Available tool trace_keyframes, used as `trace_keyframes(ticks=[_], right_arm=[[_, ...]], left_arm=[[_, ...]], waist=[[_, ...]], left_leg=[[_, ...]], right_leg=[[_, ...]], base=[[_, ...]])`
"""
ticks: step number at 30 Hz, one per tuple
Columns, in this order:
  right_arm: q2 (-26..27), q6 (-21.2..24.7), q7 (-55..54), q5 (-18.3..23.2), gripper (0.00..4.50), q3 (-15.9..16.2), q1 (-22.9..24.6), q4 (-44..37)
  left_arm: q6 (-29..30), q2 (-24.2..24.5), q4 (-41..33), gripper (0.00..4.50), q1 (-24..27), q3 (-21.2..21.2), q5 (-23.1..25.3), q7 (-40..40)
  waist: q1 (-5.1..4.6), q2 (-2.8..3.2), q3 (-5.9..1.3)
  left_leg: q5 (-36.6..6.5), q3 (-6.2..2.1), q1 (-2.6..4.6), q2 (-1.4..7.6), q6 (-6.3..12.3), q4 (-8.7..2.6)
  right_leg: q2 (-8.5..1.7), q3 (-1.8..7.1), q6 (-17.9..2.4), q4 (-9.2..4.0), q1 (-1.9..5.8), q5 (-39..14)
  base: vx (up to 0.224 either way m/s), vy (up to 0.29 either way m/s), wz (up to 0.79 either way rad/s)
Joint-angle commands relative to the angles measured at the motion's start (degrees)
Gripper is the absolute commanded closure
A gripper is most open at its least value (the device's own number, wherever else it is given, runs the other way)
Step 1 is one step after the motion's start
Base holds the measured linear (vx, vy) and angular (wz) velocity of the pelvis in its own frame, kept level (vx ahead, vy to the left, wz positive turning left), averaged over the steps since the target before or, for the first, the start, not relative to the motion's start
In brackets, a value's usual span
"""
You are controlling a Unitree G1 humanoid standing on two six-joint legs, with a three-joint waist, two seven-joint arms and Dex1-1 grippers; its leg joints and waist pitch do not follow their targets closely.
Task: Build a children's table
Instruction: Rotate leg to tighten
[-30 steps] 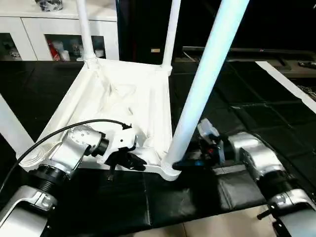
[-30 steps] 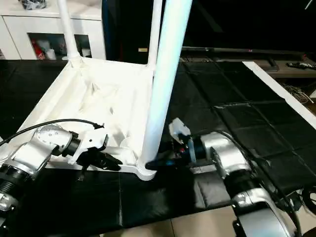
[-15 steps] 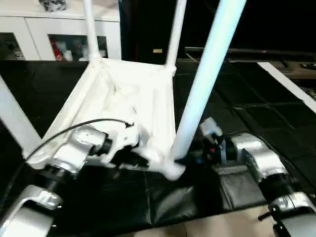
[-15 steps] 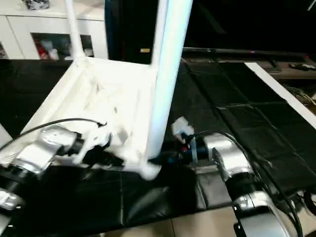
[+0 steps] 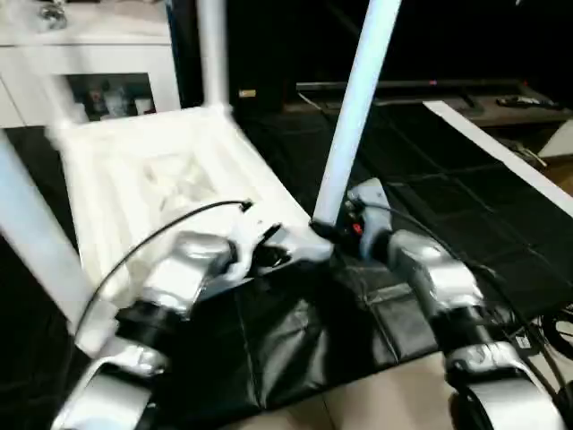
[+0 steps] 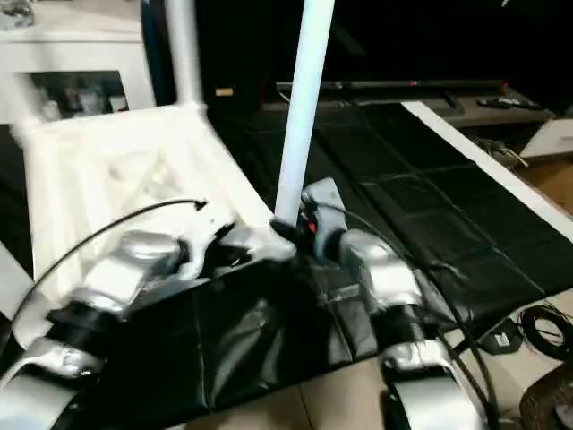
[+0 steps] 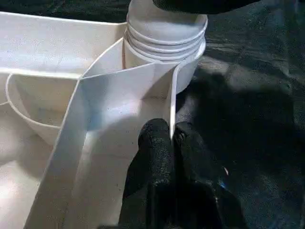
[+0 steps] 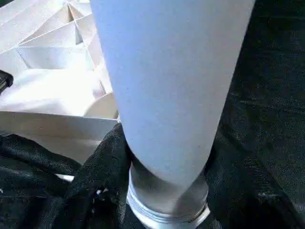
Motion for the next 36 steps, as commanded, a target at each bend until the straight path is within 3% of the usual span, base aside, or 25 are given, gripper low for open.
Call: trace_keyframes(ticks=[1, 7, 11, 15, 17, 22, 23, 26, 30, 35, 36], right_arm=[[5.5, 1.5, 4.5, 2.1, 1.99, 5.7, 1.4, -0.8], [4.2, 1.9, 7.1, 2.4, 1.47, 5.3, 2.9, -4.2], [-1.1, -3.5, 13.6, 0.6, 1.04, 7.3, 3.7, -3.6], [-4.3, -4.5, 20.0, 2.2, 0.70, 7.1, 4.2, -4.4], [-6.3, -5.0, 25.0, 3.6, 0.51, 7.1, 4.5, -5.1], [-10.7, -7.6, 36.0, 4.3, 0.16, 8.1, 4.5, -5.3], [-11.1, -7.9, 37.1, 4.3, 0.16, 8.2, 4.4, -5.0], [-12.1, -10.2, 40.7, 4.8, 0.16, 9.0, 3.9, -4.0], [-13.4, -9.5, 46.8, 6.3, 0.16, 9.9, 3.0, -2.7], [-13.7, -10.3, 50.7, 6.2, 0.55, 10.6, 1.3, 0.5], [-13.7, -10.4, 51.1, 6.1, 0.83, 10.7, 1.1, 0.9]], left_arm=[[-1.8, -4.0, -3.1, 4.50, -2.2, -2.3, -2.5, -1.1], [-3.2, -0.7, -5.5, 4.50, -0.4, -2.8, -2.3, -4.7], [-8.9, 5.4, -6.9, 4.50, 1.2, -4.8, -2.1, -12.7], [-10.0, 8.2, -8.0, 4.50, 2.0, -4.8, -3.4, -17.5], [-11.8, 10.0, -8.5, 4.50, 2.7, -5.0, -4.2, -21.1], [-15.4, 14.7, -8.0, 4.50, 3.5, -6.9, -4.8, -29.2], [-15.9, 15.0, -7.4, 4.50, 3.2, -6.9, -4.7, -29.7], [-17.6, 16.0, -6.1, 4.50, 2.5, -7.3, -4.6, -31.7], [-19.5, 17.0, -4.3, 4.50, 1.4, -7.6, -4.0, -33.9], [-21.0, 17.7, -3.2, 4.50, 0.6, -7.9, -4.3, -35.9], [-21.1, 17.7, -3.1, 4.50, 0.5, -7.9, -4.3, -36.1]], waist=[[0.52, 0.22, -3.23], [0.65, 0.20, -3.21], [0.53, 0.50, -3.21], [1.30, 0.76, -3.16], [1.59, 0.86, -3.14], [2.47, 0.42, -3.11], [2.52, 0.19, -3.08], [2.77, 0.23, -2.94], [3.02, 0.18, -2.99], [3.27, 0.10, -3.13], [3.28, 0.12, -3.17]], left_leg=[[-10.8, -0.26, -0.32, 1.26, 1.43, -3.92], [-10.3, -0.16, -0.34, 1.36, 1.59, -4.05], [-10.4, -0.08, -0.14, 1.52, 1.88, -4.06], [-10.0, 0.18, 0.40, 1.78, 2.39, -4.02], [-10.4, 0.10, 0.26, 1.72, 2.23, -4.15], [-10.1, 0.24, 0.29, 1.78, 2.36, -4.10], [-10.1, 0.26, 0.24, 1.77, 2.32, -4.08], [-11.3, 0.24, 0.38, 1.85, 1.76, -4.14], [-11.3, 0.18, 0.26, 1.87, 1.68, -4.11], [-9.9, 0.22, 0.20, 1.96, 1.59, -3.95], [-9.7, 0.24, 0.17, 1.96, 1.67, -3.93]], right_leg=[[-3.76, 2.99, -6.8, -5.00, 2.66, -18.4], [-3.83, 3.14, -8.1, -4.74, 2.90, -15.8], [-3.93, 3.26, -8.7, -4.65, 2.73, -14.4], [-3.80, 3.42, -10.9, -4.19, 2.54, -10.5], [-3.77, 3.35, -11.1, -4.05, 2.75, -10.3], [-3.93, 3.46, -11.3, -3.93, 2.82, -10.2], [-3.94, 3.44, -11.1, -3.94, 2.81, -10.5], [-4.04, 3.38, -10.6, -4.20, 2.62, -13.5], [-4.03, 3.37, -10.2, -4.14, 2.75, -14.3], [-4.06, 3.33, -11.0, -3.80, 2.79, -12.5], [-4.01, 3.28, -11.4, -3.69, 2.77, -11.9]], base=[[0.000, 0.000, 0.00], [0.000, 0.000, 0.00], [0.000, 0.000, 0.00], [0.000, 0.000, 0.00], [0.000, 0.000, 0.00], [0.000, 0.000, 0.00], [0.000, 0.000, 0.00], [0.000, 0.000, 0.00], [0.000, 0.000, 0.00], [0.000, 0.000, 0.00], [0.000, 0.000, 0.00]])
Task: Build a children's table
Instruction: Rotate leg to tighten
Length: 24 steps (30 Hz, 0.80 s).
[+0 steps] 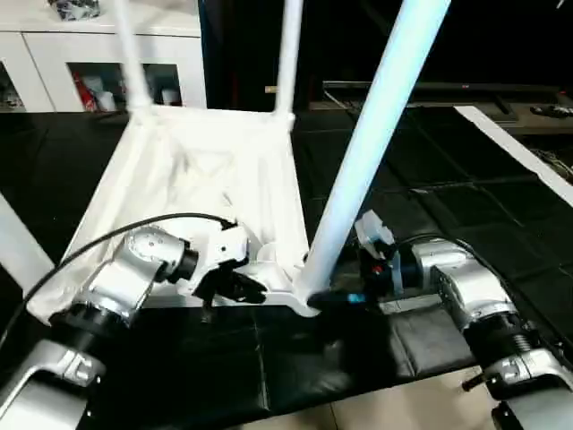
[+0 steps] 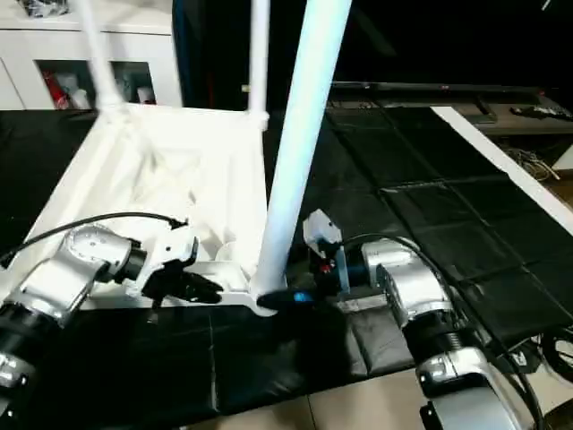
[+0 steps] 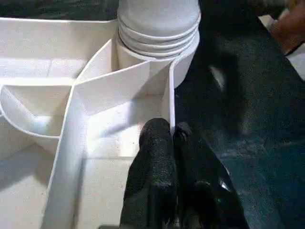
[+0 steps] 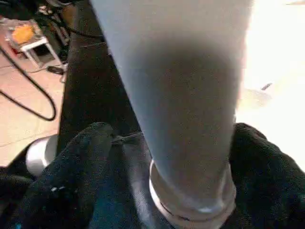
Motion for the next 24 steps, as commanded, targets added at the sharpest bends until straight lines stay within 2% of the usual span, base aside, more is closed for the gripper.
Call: trace_keyframes(ticks=[1, 7, 15, 18, 21, 24], right_arm=[[-0.7, -0.6, 2.0, -0.1, 0.83, 0.4, -1.2, 0.8], [-0.7, -1.0, 3.4, 0.2, 1.30, 0.5, -1.7, 1.6], [-0.3, -1.8, 4.3, 0.3, 1.94, 0.6, -1.6, 2.7], [0.1, -0.9, 4.1, 0.7, 2.19, 0.3, -1.2, 2.1], [1.0, 0.5, 1.0, 0.8, 2.34, -0.1, 0.2, 0.2], [2.2, 1.5, -4.6, -0.4, 2.41, -0.4, 1.0, -0.5]], left_arm=[[-1.5, -0.5, -0.8, 4.50, -1.8, -1.6, -0.9, -2.6], [-2.4, -0.3, 0.0, 4.50, -1.9, -1.5, -0.7, -3.3], [-3.0, -0.5, 0.7, 4.50, -1.9, -1.6, -0.6, -3.2], [-3.0, -1.1, 1.5, 4.50, -2.2, -1.3, -0.2, -2.1], [-0.4, -2.5, 1.9, 4.50, -2.6, -0.3, 0.0, 1.4], [2.5, -4.7, 1.5, 4.50, -2.9, 0.9, -0.3, 5.1]], waist=[[-0.20, 0.54, -3.45], [0.19, 0.69, -3.45], [0.23, 0.59, -3.50], [0.25, 0.89, -3.50], [0.30, 0.70, -3.44], [0.24, 0.70, -3.31]], left_leg=[[-9.6, 0.13, 0.28, 1.85, 1.69, -3.81], [-9.5, 0.15, 0.37, 1.90, 1.44, -3.84], [-9.6, 0.19, 0.37, 1.87, 1.35, -3.78], [-9.7, 0.16, 0.40, 1.88, 1.27, -3.81], [-9.7, 0.18, 0.39, 1.90, 1.02, -3.83], [-11.7, 0.06, 0.56, 1.80, 0.45, -3.91]], right_leg=[[-3.98, 3.25, -11.3, -3.64, 3.11, -11.6], [-4.00, 3.25, -11.1, -3.65, 3.08, -12.0], [-3.96, 3.25, -11.1, -3.63, 3.07, -12.0], [-3.94, 3.24, -11.2, -3.63, 3.07, -11.9], [-3.98, 3.30, -11.1, -3.66, 3.10, -12.0], [-4.10, 3.26, -10.2, -4.07, 2.93, -15.8]], base=[[0.000, 0.000, 0.00], [0.000, 0.000, 0.00], [0.000, 0.000, 0.00], [0.000, 0.000, 0.00], [0.000, 0.000, 0.00], [0.000, 0.000, 0.00]])
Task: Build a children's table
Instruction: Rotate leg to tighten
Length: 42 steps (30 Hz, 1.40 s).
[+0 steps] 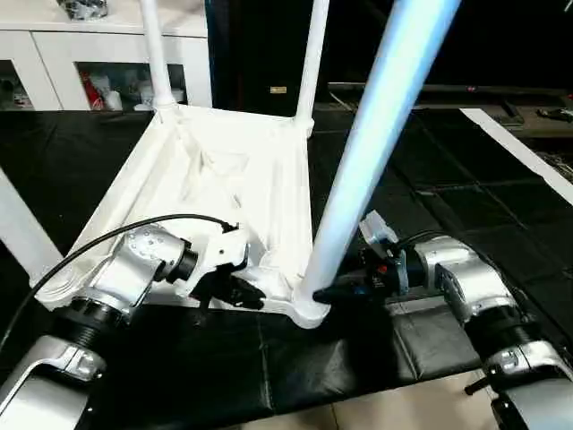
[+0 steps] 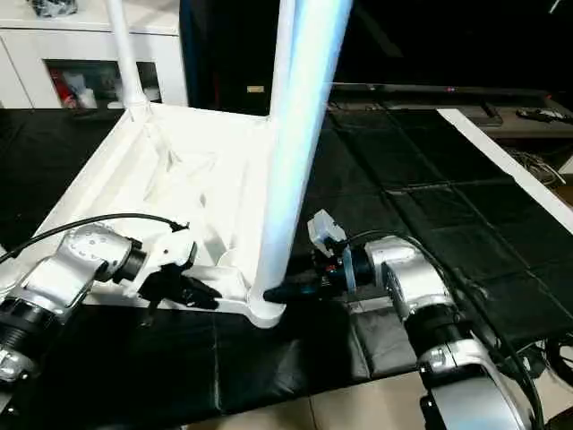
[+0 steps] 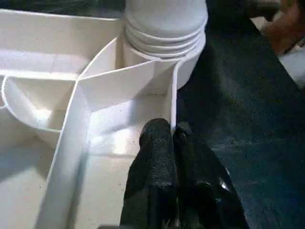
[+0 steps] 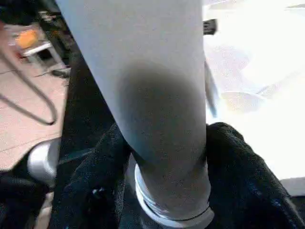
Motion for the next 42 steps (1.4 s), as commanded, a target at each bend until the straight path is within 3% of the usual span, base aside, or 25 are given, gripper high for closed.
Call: trace_keyframes(ticks=[1, 3, 5, 6, 8, 13, 17, 18, 21, 22, 25, 30, 37, 42], right_arm=[[1.6, 1.3, -3.8, -0.8, 2.43, 0.8, 0.8, -1.1], [5.9, 4.8, -16.1, -2.9, 2.46, 0.1, 2.2, -2.9], [7.1, 5.4, -19.0, -3.5, 2.46, -0.1, 2.2, -3.0], [7.1, 5.4, -19.0, -3.5, 2.49, -0.1, 2.2, -3.0], [10.0, 7.2, -26.6, -4.9, 2.51, -1.0, 1.2, -2.0], [15.9, 12.0, -39.4, -6.7, 2.54, -2.7, -1.5, -0.1], [17.6, 10.4, -42.0, -8.2, 2.54, -1.7, -2.4, 0.5], [17.7, 10.3, -42.0, -8.1, 2.01, -1.8, -2.4, 0.3], [17.6, 10.7, -41.6, -7.0, 1.85, -2.3, -1.5, -1.5], [16.9, 9.6, -40.4, -6.9, 1.59, -2.1, -0.3, -3.4], [16.6, 8.9, -40.4, -7.1, 1.40, -2.3, 0.1, -4.1], [13.8, 10.0, -37.6, -5.9, 1.01, -3.2, 1.7, -8.1], [7.3, 2.2, -26.7, -5.0, 0.36, -3.0, 3.7, -7.8], [2.5, 4.0, -16.8, -3.2, 0.05, -2.5, 2.8, -7.9]], left_arm=[[2.3, -3.1, -0.8, 4.50, -2.0, 1.0, -0.6, 5.1], [9.3, -7.3, -2.9, 4.50, -2.2, 2.2, -0.5, 12.1], [10.4, -8.4, -3.2, 4.50, -2.3, 2.4, -0.3, 13.8], [10.4, -8.4, -3.2, 4.50, -2.3, 2.4, -0.3, 13.8], [12.9, -11.8, -3.1, 4.50, -2.7, 2.9, 0.1, 18.2], [16.7, -19.3, -1.6, 4.50, -3.7, 3.7, 1.4, 27.9], [17.6, -21.6, -1.2, 4.50, -4.4, 3.9, 1.8, 31.2], [17.7, -21.6, -1.3, 4.50, -4.4, 3.9, 1.8, 31.3], [18.1, -20.7, -2.3, 4.50, -4.1, 4.0, 2.2, 31.2], [17.6, -19.4, -3.1, 4.50, -3.7, 4.3, 2.3, 30.6], [17.8, -18.9, -3.5, 4.50, -3.5, 4.6, 2.2, 30.4], [16.0, -15.8, -4.9, 4.50, -2.3, 5.6, 2.4, 28.5], [9.8, -9.0, -5.3, 4.50, -1.3, 3.9, 1.7, 18.5], [5.6, -4.5, -6.1, 4.50, -0.5, 2.1, 0.2, 8.8]], waist=[[-0.50, 0.65, -3.21], [-0.90, 0.75, -2.89], [-1.51, 0.53, -2.72], [-2.01, 0.43, -2.83], [-2.61, 0.50, -2.88], [-3.87, 0.34, -2.86], [-3.95, 0.27, -3.10], [-3.83, 0.32, -3.12], [-3.73, 0.12, -3.30], [-3.66, 0.07, -3.34], [-3.43, 0.14, -3.40], [-3.35, 0.13, -3.26], [-2.96, 0.10, -3.10], [-2.64, 0.11, -3.25]], left_leg=[[-11.9, 0.00, 0.40, 1.77, 0.17, -4.09], [-13.4, -0.21, 0.38, 1.66, -0.75, -4.34], [-16.2, -0.48, 0.58, 1.28, -1.33, -4.26], [-16.1, -0.65, 0.32, 1.16, -1.30, -4.14], [-15.2, -0.75, -0.05, 1.18, -1.27, -4.19], [-16.1, -0.80, 0.26, 1.03, -0.66, -4.02], [-14.9, -0.67, 0.08, 1.01, 0.48, -3.98], [-14.3, -0.56, 0.20, 1.11, 0.92, -3.99], [-12.0, -0.47, -0.18, 1.19, 1.54, -4.05], [-11.0, -0.42, -0.26, 1.25, 1.66, -4.07], [-9.4, -0.26, -0.19, 1.29, 1.95, -4.10], [-10.3, -0.26, -0.17, 1.36, 1.92, -4.23], [-11.0, -0.25, 0.00, 1.58, 2.02, -4.31], [-9.8, -0.18, 0.21, 1.63, 2.49, -4.17]], right_leg=[[-4.07, 3.30, -9.8, -4.33, 2.86, -16.7], [-4.07, 3.21, -8.0, -4.91, 2.73, -21.3], [-4.25, 2.78, -5.3, -5.91, 2.58, -29.4], [-4.39, 2.63, -3.8, -6.24, 2.75, -32.1], [-4.29, 2.59, -3.0, -6.38, 2.73, -32.0], [-3.97, 2.32, -3.5, -6.58, 2.20, -31.5], [-4.02, 2.63, -4.0, -6.40, 2.35, -28.6], [-3.97, 2.79, -4.4, -6.28, 2.23, -26.6], [-3.93, 2.97, -5.7, -5.54, 2.65, -21.9], [-3.89, 2.99, -6.1, -5.34, 2.79, -20.3], [-3.82, 3.11, -7.1, -5.00, 2.88, -16.9], [-3.92, 3.16, -7.2, -5.11, 2.91, -17.4], [-4.00, 3.24, -7.9, -5.06, 2.80, -16.8], [-3.85, 3.30, -10.0, -4.34, 3.00, -12.1]], base=[[0.000, 0.000, 0.00], [0.000, 0.000, 0.00], [0.000, 0.000, 0.00], [0.000, 0.000, 0.00], [0.000, 0.000, 0.00], [0.000, 0.000, 0.00], [0.000, 0.000, 0.00], [0.000, 0.000, 0.00], [0.000, 0.000, 0.00], [0.000, 0.000, 0.00], [0.000, 0.000, 0.00], [0.000, 0.000, 0.00], [0.000, 0.000, 0.00], [0.000, 0.000, 0.00]])
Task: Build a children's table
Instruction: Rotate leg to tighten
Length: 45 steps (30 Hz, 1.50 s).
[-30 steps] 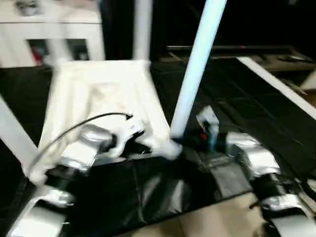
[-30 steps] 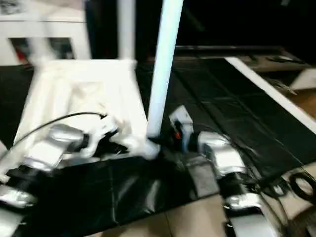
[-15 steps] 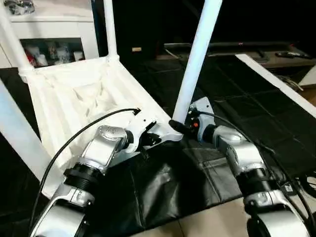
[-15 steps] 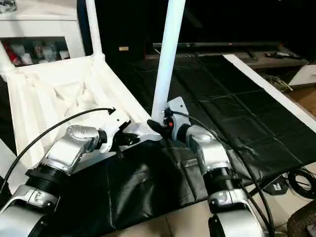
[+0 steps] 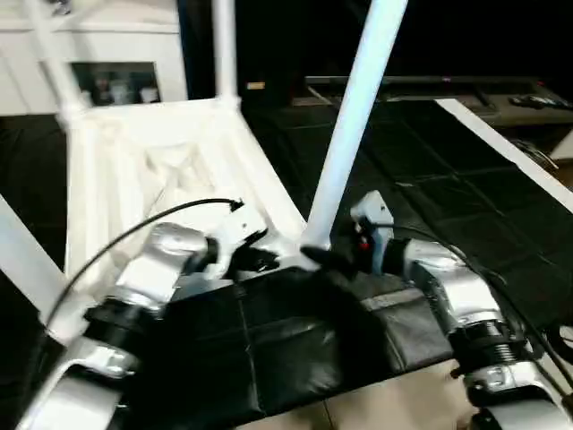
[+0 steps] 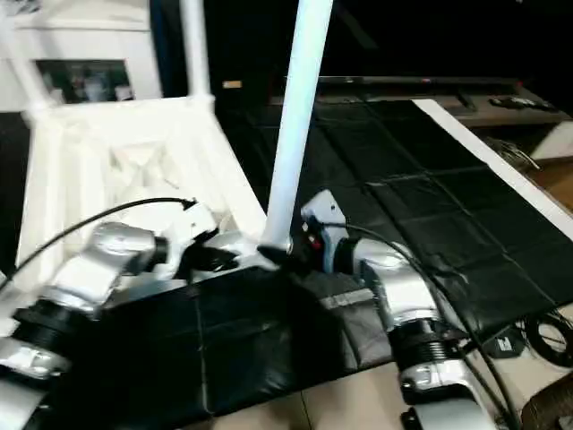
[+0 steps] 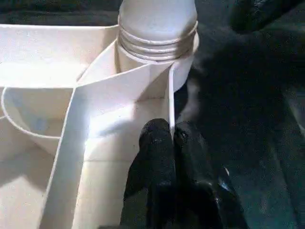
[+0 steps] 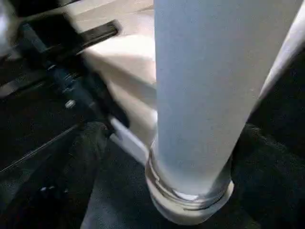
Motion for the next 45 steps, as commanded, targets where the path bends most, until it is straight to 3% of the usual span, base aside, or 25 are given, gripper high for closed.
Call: trace_keyframes(ticks=[1, 6, 11, 13, 15, 16, 20, 38, 42, 45], right_arm=[[-1.8, 0.9, 6.4, 1.1, 0.05, 1.3, -0.9, -0.2], [-4.5, -1.1, 12.3, 1.2, 0.05, 2.6, -2.3, 0.8], [-4.8, -2.8, 15.9, 1.2, 0.05, 3.9, -3.3, 2.1], [-4.3, -4.2, 17.2, 0.7, 0.05, 4.6, -3.8, 4.0], [-4.2, -4.9, 17.6, 0.5, 0.05, 5.0, -4.0, 4.8], [-4.2, -5.1, 18.2, 0.6, 0.33, 5.1, -4.2, 5.2], [-4.2, -5.0, 21.1, 1.3, 0.46, 5.2, -5.1, 7.0], [-3.8, -6.9, 24.3, 3.6, 2.07, 4.0, -5.9, 10.4], [-2.5, -5.1, 19.6, 4.3, 2.26, 2.8, -4.2, 8.8], [-0.8, -3.3, 11.8, 2.5, 2.37, 2.3, -3.5, 8.5]], left_arm=[[-3.6, 0.5, -3.4, 4.50, -0.4, -1.9, -2.1, -6.4], [-6.0, 2.5, -2.7, 4.50, -0.8, -3.2, -2.2, -10.1], [-6.7, 3.2, -3.5, 4.50, -0.4, -3.8, -2.9, -12.5], [-6.9, 3.3, -3.6, 4.50, -0.1, -4.1, -2.7, -12.5], [-7.0, 3.4, -3.7, 4.50, 0.0, -4.4, -2.5, -12.4], [-7.3, 3.4, -3.6, 4.50, 0.0, -4.4, -2.6, -12.7], [-8.6, 3.8, -2.8, 4.50, 0.2, -4.8, -2.3, -13.5], [-8.7, 3.9, -0.6, 4.50, -0.7, -4.8, -2.2, -12.7], [-5.5, 2.5, -0.8, 4.50, -0.7, -3.7, -2.8, -10.0], [-2.2, 0.3, -1.7, 4.50, -0.9, -2.7, -2.8, -5.9]], waist=[[0.03, 0.76, -3.56], [1.05, 0.70, -3.55], [1.35, 0.71, -3.54], [1.47, 0.25, -3.53], [1.51, 0.30, -3.55], [1.46, 0.29, -3.57], [1.48, 0.30, -3.58], [1.92, 0.42, -3.70], [2.12, 0.54, -3.72], [1.77, 0.59, -3.39]], left_leg=[[-9.6, -0.07, 0.24, 1.75, 2.60, -3.75], [-8.3, 0.15, 0.40, 1.83, 2.41, -3.65], [-8.8, 0.12, 0.35, 1.85, 1.70, -3.66], [-9.0, 0.14, 0.19, 1.81, 1.55, -3.58], [-8.8, 0.13, 0.24, 1.80, 1.56, -3.57], [-8.5, 0.10, 0.24, 1.85, 1.59, -3.56], [-8.5, 0.10, 0.20, 1.86, 1.77, -3.51], [-8.0, 0.26, 0.19, 1.83, 1.76, -3.28], [-8.2, 0.20, 0.38, 1.90, 1.20, -3.37], [-10.5, 0.01, 0.20, 1.70, 0.39, -3.61]], right_leg=[[-3.94, 3.37, -10.3, -3.93, 3.26, -11.6], [-4.04, 3.43, -11.6, -3.52, 3.23, -9.6], [-4.10, 3.43, -11.4, -3.51, 3.29, -10.3], [-4.21, 3.40, -11.2, -3.62, 3.35, -11.7], [-4.20, 3.40, -11.0, -3.60, 3.29, -12.1], [-4.14, 3.39, -11.1, -3.52, 3.26, -11.7], [-4.07, 3.34, -11.1, -3.43, 3.29, -11.5], [-4.00, 3.32, -11.5, -3.22, 3.32, -10.7], [-4.03, 3.35, -11.3, -3.24, 3.22, -11.0], [-4.09, 3.27, -9.9, -3.83, 3.25, -15.7]], base=[[0.000, 0.000, 0.00], [0.000, 0.000, 0.00], [0.000, 0.000, 0.00], [0.000, 0.000, 0.00], [0.000, 0.000, 0.00], [0.000, 0.000, 0.00], [0.000, 0.000, 0.00], [0.000, 0.000, 0.00], [0.000, 0.000, 0.00], [0.000, 0.000, 0.00]])
